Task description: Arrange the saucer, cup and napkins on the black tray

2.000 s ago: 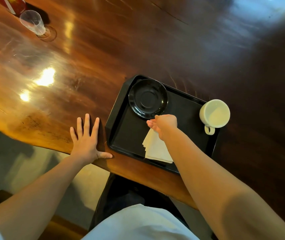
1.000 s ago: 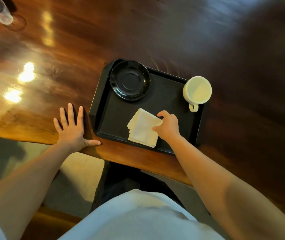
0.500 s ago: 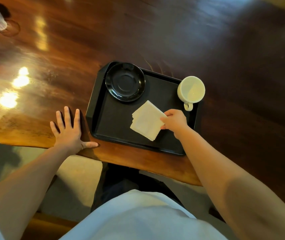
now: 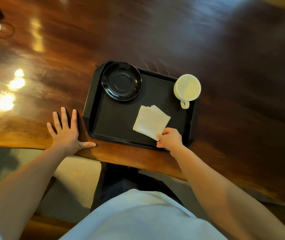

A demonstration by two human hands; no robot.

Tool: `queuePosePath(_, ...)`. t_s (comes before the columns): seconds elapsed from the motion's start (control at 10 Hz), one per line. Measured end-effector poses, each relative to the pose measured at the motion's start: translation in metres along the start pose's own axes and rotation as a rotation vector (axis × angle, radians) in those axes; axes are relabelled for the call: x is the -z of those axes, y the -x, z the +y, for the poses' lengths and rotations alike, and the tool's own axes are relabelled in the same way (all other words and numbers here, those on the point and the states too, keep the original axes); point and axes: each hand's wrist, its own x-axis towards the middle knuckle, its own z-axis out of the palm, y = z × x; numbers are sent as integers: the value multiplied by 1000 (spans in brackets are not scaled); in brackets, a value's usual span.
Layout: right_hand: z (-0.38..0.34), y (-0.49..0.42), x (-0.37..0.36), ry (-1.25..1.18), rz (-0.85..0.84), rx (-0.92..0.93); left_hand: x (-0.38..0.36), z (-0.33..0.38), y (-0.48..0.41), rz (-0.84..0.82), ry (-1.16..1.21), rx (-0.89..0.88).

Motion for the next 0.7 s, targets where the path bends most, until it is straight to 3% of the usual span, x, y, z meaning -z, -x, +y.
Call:
queuePosePath(0.2, -10, -5, 6, 216, -21, 127, -2, -1, 0, 11, -4, -6)
queuePosePath(0.4, -15, 0, 7, 282, -25, 126, 2, 0, 3, 37, -8, 1)
queuePosePath(0.7, -27, 23, 37, 405, 0, 247, 23, 4, 18, 183, 58, -133)
